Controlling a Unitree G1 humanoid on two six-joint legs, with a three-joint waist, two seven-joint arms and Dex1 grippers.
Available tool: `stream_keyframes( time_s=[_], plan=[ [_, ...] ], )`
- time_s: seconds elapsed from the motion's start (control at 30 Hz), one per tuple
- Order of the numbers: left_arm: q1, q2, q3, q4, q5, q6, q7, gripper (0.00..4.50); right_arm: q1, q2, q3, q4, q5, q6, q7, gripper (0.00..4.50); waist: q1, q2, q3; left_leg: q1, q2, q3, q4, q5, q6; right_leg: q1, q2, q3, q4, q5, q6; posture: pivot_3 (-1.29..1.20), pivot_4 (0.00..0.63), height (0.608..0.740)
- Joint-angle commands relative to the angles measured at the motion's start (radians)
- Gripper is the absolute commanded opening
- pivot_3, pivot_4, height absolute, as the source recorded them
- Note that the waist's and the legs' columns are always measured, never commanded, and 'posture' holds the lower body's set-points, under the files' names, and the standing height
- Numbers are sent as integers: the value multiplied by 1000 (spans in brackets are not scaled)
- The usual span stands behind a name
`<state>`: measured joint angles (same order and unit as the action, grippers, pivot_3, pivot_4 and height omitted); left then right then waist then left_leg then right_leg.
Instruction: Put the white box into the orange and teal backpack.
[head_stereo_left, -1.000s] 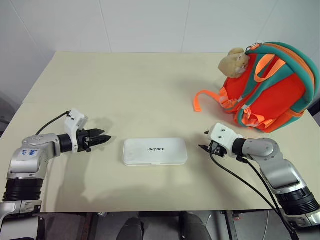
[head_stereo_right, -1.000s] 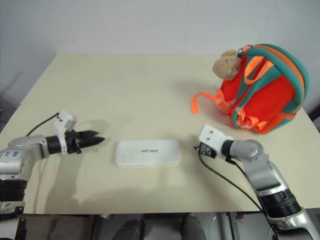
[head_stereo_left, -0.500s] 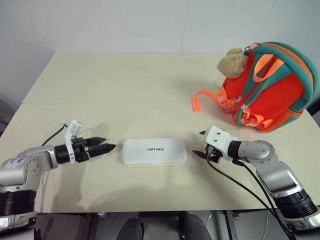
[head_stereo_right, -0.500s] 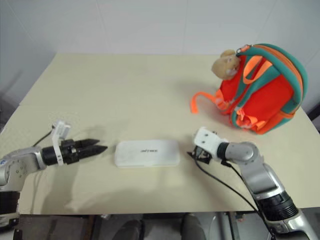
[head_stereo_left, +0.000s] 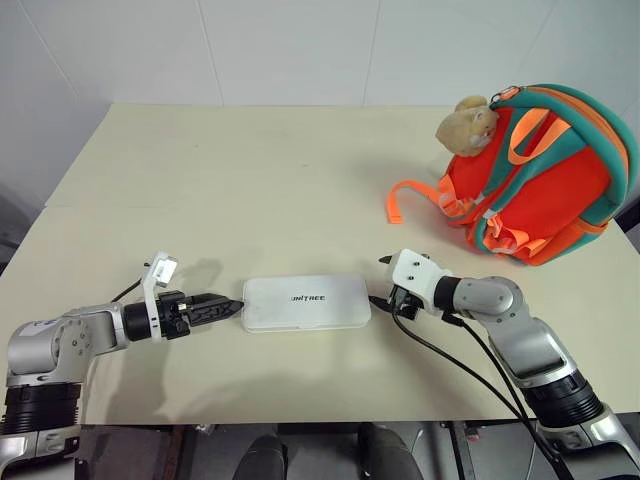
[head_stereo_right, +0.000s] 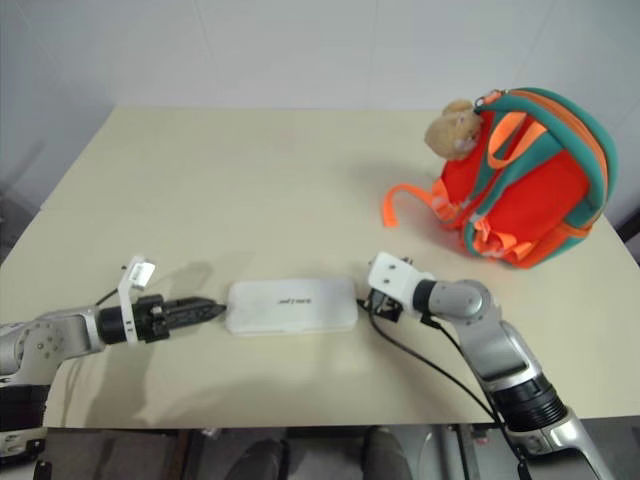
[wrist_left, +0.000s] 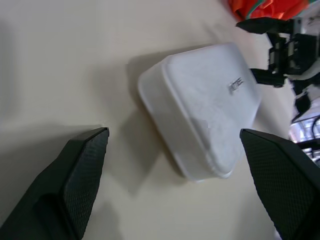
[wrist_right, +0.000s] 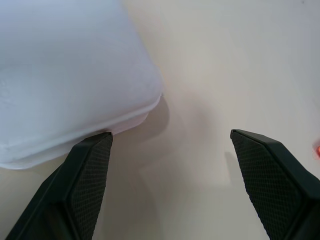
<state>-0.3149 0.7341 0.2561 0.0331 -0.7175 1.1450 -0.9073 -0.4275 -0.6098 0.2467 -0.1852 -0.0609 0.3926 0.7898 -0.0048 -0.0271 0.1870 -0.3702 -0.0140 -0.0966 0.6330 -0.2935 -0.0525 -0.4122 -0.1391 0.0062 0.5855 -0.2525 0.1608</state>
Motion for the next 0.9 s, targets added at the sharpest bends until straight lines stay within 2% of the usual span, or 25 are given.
stream_keyframes(
  time_s=[0.03,0.5,0.9],
  plan=[
    [-11,-6,-11,-21,-28,32,8,4470,-14,2,-4,-3,-9,-15,-7,4500,0,0,0,0,0,0,0,0,0,0,0,0,0,0,0,0,150,740],
    [-52,-91,-39,3,-62,100,37,4470,-14,8,2,2,-8,-21,-13,4500,1,0,0,0,0,0,0,0,0,0,0,0,0,0,0,0,150,740],
    [-84,-183,16,54,-102,116,79,4470,-12,7,0,1,-6,-25,-12,4500,1,0,0,0,0,0,1,0,0,0,0,0,0,0,0,0,150,740]
  ],
)
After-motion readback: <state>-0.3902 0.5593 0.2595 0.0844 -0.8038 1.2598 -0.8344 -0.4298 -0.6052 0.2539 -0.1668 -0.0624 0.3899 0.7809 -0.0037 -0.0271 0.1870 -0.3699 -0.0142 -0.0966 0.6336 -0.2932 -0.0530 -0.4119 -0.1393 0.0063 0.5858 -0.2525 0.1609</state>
